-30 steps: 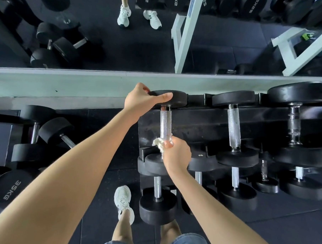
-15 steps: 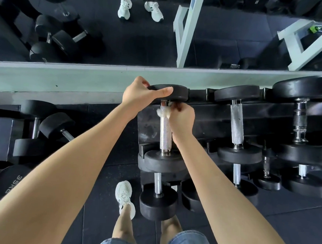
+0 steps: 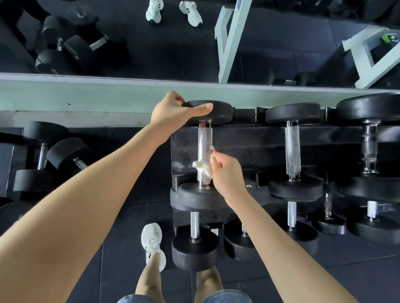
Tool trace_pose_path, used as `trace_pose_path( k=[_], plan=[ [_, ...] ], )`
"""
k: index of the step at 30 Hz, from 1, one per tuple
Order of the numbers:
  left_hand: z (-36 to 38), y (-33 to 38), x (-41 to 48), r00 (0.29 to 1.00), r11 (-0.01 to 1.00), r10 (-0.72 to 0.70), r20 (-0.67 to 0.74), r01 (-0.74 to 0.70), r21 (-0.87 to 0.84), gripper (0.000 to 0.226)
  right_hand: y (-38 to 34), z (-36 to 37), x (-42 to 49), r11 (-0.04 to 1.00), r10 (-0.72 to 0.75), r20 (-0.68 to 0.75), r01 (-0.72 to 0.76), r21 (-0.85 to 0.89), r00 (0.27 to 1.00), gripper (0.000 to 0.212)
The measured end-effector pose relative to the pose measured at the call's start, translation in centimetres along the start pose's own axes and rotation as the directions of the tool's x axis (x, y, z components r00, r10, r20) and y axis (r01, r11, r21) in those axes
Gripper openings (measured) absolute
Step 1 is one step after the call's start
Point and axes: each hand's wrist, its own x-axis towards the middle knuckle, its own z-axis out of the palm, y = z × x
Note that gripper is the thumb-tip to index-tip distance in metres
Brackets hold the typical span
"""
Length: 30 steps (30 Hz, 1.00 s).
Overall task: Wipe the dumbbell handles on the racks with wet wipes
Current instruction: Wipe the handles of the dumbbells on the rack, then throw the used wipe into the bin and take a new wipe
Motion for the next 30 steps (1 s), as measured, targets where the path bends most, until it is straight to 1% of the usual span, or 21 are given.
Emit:
trace_pose_path(
  k=[3,4,5,6,7,8,9,10,11,12,13,14,16,17,18,20,22,24,26,27,30],
  plan=[
    [-0.3,0.0,-0.1,1.0,1.0,-0.011,0.021,0.012,-0.026,0.074,1.2,-1.3,-2.4,0.972,-0.025,0.162,0.062,-0.227,0.986,0.033],
    [-0.3,0.1,-0.3,0.999,1.0,-0.01,0.034,0.011,-0.021,0.073,1.1,-1.9,-2.5,0.957,-0.043,0.198,0.098,-0.274,0.979,0.032],
    [-0.3,0.2,-0.5,0.999,1.0,-0.003,0.051,0.004,-0.011,0.072,0.9,-2.6,-2.5,0.941,-0.078,0.189,0.135,-0.309,0.979,0.033],
    [-0.4,0.3,-0.6,0.998,1.0,0.007,0.067,-0.007,-0.004,0.069,0.4,-3.1,-2.3,0.92,-0.137,0.132,0.175,-0.35,0.982,0.033],
    [-0.6,0.1,-0.6,0.996,1.0,0.02,0.083,-0.02,-0.005,0.064,-0.4,-3.5,-2.1,0.886,-0.249,0.054,0.249,-0.39,0.967,0.034],
    [-0.9,-0.1,-0.6,0.994,0.999,0.038,0.1,-0.037,-0.01,0.058,-1.0,-3.7,-1.6,0.812,-0.419,0.005,0.377,-0.445,0.908,0.035],
    [-1.2,-0.4,-0.6,0.991,0.998,0.057,0.119,-0.055,-0.016,0.05,-1.3,-3.5,-0.7,0.658,-0.607,0.03,0.523,-0.542,0.794,0.036],
    [-1.7,-0.8,-0.7,0.988,0.997,0.074,0.135,-0.072,-0.026,0.043,-1.5,-3.2,0.6,0.44,-0.749,0.136,0.641,-0.629,0.648,0.038],
    [-2.2,-1.0,-0.8,0.986,0.996,0.086,0.143,-0.081,-0.042,0.038,-1.7,-2.9,2.1,0.214,-0.807,0.285,0.705,-0.676,0.518,0.039],
    [-2.7,-1.3,-0.9,0.986,0.995,0.09,0.143,-0.082,-0.063,0.034,-1.8,-2.6,3.4,0.04,-0.79,0.419,0.719,-0.694,0.448,0.04],
    [-3.2,-1.5,-1.0,0.986,0.993,0.09,0.139,-0.078,-0.089,0.032,-1.9,-2.4,4.4,-0.075,-0.735,0.513,0.699,-0.711,0.443,0.036],
    [-3.7,-1.7,-1.1,0.987,0.99,0.09,0.133,-0.074,-0.116,0.031,-2.1,-2.2,4.8,-0.154,-0.67,0.571,0.664,-0.732,0.474,0.029],
    [-4.8,-2.0,-1.3,0.988,0.986,0.097,0.118,-0.078,-0.15,0.03,-2.7,-2.0,4.7,-0.279,-0.514,0.645,0.6,-0.749,0.566,0.015],
    [-5.4,-2.2,-1.4,0.988,0.985,0.102,0.113,-0.084,-0.154,0.03,-2.9,-1.9,4.5,-0.32,-0.441,0.674,0.597,-0.735,0.593,0.017],
    [-5.9,-2.3,-1.5,0.988,0.984,0.107,0.111,-0.09,-0.153,0.029,-3.2,-1.8,4.2,-0.324,-0.367,0.699,0.62,-0.714,0.614,0.022],
    [-6.7,-2.4,-1.7,0.986,0.984,0.118,0.12,-0.1,-0.149,0.028,-3.5,-1.8,3.4,-0.274,-0.255,0.735,0.682,-0.678,0.628,0.03],
    [-7.4,-2.5,-2.0,0.984,0.983,0.127,0.124,-0.108,-0.148,0.026,-3.4,-2.0,2.4,-0.19,-0.124,0.746,0.722,-0.666,0.655,0.04],
    [-7.8,-2.4,-2.3,0.983,0.983,0.135,0.128,-0.116,-0.142,0.023,-3.2,-2.1,1.3,-0.098,-0.043,0.761,0.756,-0.647,0.647,0.049],
    [-8.2,-2.3,-2.7,0.979,0.982,0.151,0.138,-0.132,-0.135,0.023,-3.0,-2.1,0.3,0.015,0.018,0.769,0.768,-0.64,0.64,0.049],
    [-8.2,-2.2,-2.9,0.977,0.982,0.156,0.147,-0.137,-0.13,0.023,-3.1,-2.1,-0.1,0.077,0.05,0.758,0.754,-0.653,0.651,0.047],
    [-8.2,-1.7,-3.5,0.971,0.984,0.163,0.174,-0.147,-0.101,0.023,-3.6,-2.4,-1.1,0.322,0.113,0.7,0.641,-0.697,0.705,0.042]
  ],
)
